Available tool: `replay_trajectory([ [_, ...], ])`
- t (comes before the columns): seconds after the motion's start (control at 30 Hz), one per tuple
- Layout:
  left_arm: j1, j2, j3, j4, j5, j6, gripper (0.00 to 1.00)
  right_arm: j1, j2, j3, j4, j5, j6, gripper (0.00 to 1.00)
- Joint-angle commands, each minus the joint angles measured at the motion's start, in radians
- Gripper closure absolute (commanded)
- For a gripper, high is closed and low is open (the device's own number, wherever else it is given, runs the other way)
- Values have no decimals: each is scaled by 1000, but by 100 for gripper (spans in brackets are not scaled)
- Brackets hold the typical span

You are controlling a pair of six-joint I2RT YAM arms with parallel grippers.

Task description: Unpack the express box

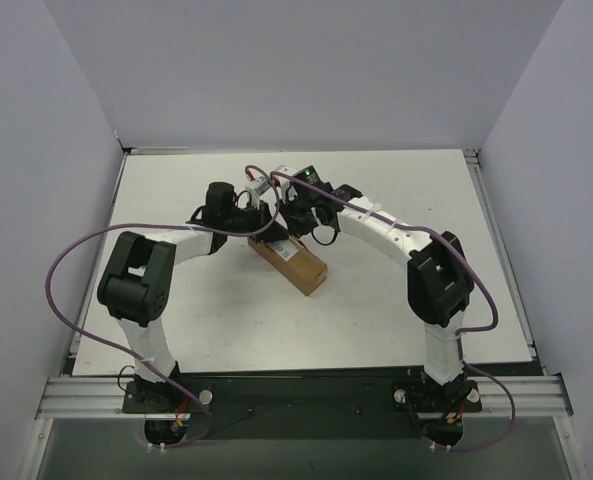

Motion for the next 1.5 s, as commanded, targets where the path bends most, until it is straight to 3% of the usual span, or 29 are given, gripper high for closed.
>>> replay_trajectory([
  [0.0, 6, 110, 74, -24, -51, -13, 100, -6, -88, -59, -25, -39, -31, 100],
  [0.5, 7, 170, 83, -60, -210, -11, 100, 14, -175, -91, -180, 15, 63, 100],
  [1.03, 1, 161, 48, -31, -250, -28, 100, -1, -267, -209, -287, -6, 80, 100],
  [1.47, -3, 146, 31, -24, -295, -20, 100, -20, -313, -206, -379, -39, 97, 100],
])
